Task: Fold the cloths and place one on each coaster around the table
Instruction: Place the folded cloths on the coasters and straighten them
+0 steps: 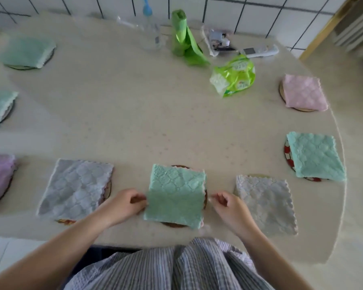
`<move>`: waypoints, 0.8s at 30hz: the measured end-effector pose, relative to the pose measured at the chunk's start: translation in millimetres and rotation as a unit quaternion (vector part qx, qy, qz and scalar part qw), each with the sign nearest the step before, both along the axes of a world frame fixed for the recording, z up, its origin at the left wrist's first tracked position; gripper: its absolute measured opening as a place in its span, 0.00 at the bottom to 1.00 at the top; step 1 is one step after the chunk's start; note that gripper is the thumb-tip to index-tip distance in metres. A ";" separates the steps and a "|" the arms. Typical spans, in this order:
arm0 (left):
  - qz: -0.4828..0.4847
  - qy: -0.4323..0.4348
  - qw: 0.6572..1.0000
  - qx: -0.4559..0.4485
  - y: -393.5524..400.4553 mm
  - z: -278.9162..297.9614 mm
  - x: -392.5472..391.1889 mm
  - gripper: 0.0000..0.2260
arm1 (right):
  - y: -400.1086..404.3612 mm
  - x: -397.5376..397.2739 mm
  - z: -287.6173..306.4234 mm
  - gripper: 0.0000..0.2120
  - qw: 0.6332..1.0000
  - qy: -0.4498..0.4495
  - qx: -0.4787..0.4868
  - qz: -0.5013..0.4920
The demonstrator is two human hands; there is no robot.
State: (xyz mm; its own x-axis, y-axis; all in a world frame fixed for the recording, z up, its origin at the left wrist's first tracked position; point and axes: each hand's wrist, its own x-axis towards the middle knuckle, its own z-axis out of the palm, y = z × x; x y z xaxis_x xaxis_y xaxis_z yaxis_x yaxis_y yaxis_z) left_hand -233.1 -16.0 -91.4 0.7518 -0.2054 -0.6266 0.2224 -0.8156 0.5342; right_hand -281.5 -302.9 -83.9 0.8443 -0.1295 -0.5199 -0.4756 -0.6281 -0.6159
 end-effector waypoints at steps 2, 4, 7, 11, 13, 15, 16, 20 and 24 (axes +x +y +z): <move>-0.034 0.016 0.999 0.002 -0.5 0.7 8.5 0.08 | 12.8 -4.2 -4.3 0.10 0.999 0.024 -0.021 -0.035; -0.043 0.014 0.999 0.001 -1.0 1.3 12.5 0.10 | 22.1 -5.0 -5.4 0.10 0.996 0.034 -0.034 -0.071; -0.050 0.009 0.999 -0.010 0.5 0.1 14.1 0.10 | 33.7 -0.5 -3.8 0.09 0.994 0.039 -0.048 -0.086; -0.079 -0.006 0.997 -0.009 -0.6 1.3 18.2 0.10 | 42.7 3.0 -8.0 0.07 0.991 0.042 -0.059 -0.116; -0.089 -0.006 0.996 -0.010 -3.1 0.5 20.9 0.10 | 44.2 3.0 -9.0 0.07 0.988 0.040 -0.062 -0.134; -0.099 -0.005 0.995 -0.013 -6.1 0.4 22.0 0.10 | 45.1 2.6 -8.4 0.07 0.987 0.027 -0.057 -0.149; -0.103 -0.006 0.995 -0.012 -6.8 0.0 22.2 0.10 | 45.7 2.7 -7.4 0.07 0.986 0.021 -0.056 -0.154; -0.103 -0.002 0.995 -0.015 -4.6 -3.3 21.0 0.10 | 45.9 3.7 -7.8 0.06 0.987 0.026 -0.068 -0.141; -0.097 0.001 0.995 -0.025 -3.2 -1.5 19.0 0.08 | 43.9 4.0 -4.7 0.05 0.986 0.016 -0.054 -0.155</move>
State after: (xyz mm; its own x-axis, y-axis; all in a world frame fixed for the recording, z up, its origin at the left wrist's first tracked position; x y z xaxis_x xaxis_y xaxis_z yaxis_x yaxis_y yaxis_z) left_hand -214.1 -19.2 -92.8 0.6935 -0.3770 -0.6139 0.0656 -0.8156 0.5749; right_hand -277.5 -259.1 -88.6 0.7393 -0.4348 -0.5142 -0.6727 -0.5104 -0.5356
